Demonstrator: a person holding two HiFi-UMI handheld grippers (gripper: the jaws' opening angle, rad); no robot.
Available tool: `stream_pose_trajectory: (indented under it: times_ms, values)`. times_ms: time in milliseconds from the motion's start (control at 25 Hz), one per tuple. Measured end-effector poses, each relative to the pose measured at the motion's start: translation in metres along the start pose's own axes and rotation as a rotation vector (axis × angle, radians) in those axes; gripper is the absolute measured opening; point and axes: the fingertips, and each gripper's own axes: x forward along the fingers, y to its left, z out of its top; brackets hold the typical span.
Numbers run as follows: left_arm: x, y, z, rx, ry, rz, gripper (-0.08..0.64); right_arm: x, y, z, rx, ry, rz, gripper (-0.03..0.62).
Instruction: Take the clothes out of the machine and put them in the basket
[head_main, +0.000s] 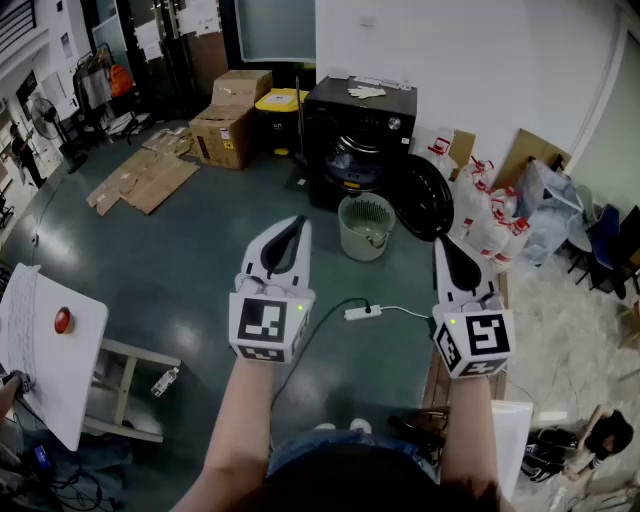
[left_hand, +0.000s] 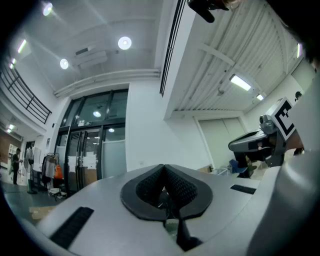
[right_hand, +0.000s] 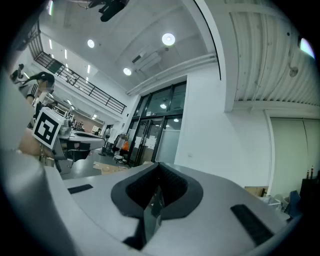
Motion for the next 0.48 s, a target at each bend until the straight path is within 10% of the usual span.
stream_pose_trajectory:
  times_ms: [400,440,480]
  values:
    - [-0.013,0.031,0.002,0.046,0.014,-0.038,0.003,0.014,0.042,0.013,-0.072,-0.003,0.044,-0.006]
    - [-0.012,0.033,0.000,0.036,0.023,-0.041,0.033,0.017,0.047,0.014,-0.053,-0.005,0.063,0.027]
    - [-0.009,0.034,-0.003,0.020,0.037,-0.051,0.250,0.019,0.052,0.015,-0.032,-0.002,0.093,0.254]
